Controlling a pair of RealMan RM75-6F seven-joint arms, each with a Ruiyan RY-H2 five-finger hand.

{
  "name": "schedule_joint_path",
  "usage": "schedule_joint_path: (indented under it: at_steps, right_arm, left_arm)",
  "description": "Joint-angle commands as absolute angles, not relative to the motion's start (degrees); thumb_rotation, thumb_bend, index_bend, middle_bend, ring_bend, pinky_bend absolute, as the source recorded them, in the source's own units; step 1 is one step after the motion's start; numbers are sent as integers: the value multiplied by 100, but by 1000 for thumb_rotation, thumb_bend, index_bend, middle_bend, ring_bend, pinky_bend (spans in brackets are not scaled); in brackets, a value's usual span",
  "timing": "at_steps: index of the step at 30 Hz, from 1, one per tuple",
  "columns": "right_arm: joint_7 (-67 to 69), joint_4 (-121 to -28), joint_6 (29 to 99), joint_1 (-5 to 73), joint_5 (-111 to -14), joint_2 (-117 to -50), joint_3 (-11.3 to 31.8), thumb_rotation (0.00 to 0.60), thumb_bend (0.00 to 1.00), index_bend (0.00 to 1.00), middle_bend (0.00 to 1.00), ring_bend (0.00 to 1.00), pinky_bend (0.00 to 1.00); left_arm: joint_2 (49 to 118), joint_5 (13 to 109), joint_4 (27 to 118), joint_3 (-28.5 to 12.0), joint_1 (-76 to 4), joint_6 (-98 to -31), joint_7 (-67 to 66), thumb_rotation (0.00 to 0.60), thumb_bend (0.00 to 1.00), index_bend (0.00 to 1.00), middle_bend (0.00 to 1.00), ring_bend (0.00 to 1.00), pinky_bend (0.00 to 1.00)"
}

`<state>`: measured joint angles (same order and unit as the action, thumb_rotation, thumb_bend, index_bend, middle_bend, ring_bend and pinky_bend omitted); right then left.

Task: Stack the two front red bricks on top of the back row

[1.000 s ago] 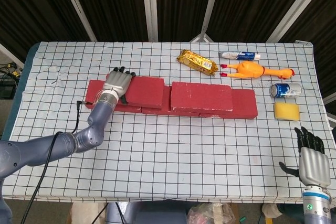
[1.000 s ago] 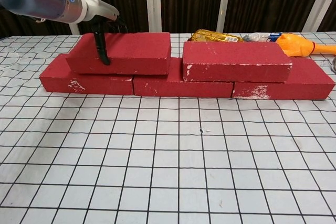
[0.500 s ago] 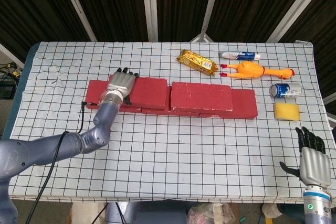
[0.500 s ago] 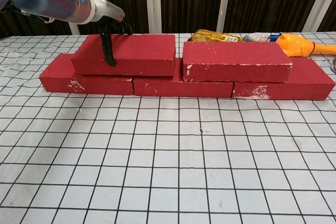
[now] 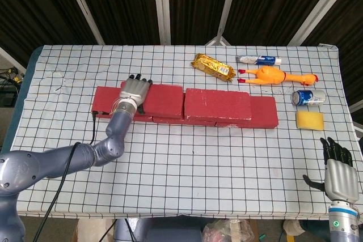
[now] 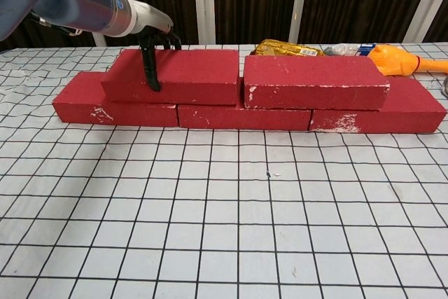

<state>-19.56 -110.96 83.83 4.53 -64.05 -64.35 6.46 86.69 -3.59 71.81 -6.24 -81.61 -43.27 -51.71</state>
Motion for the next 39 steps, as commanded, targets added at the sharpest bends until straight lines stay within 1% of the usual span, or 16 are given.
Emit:
schedule_joint_path:
  at_steps: [1, 23, 39]
  right_arm:
    - [-1949, -11097, 8379, 453, -6401, -6432, 648, 600, 190, 47, 0, 0, 0]
    - [-1932, -11112, 8351, 452, -6369, -6402, 649, 600, 189, 47, 0, 0, 0]
    - [-1946, -11132, 8329, 462, -6330, -6399, 651, 600, 190, 47, 0, 0, 0]
  left_arm:
    - [8699, -381, 7164, -643, -8180, -4326, -5190, 600, 0, 286, 195, 38, 86]
    - [8849, -544, 7117, -746, -8263, -4478, -5423, 600, 0, 283, 190, 38, 82]
    - [8805, -782, 7258, -916, -8298, -4758, -5658, 600, 0, 280, 191, 38, 79]
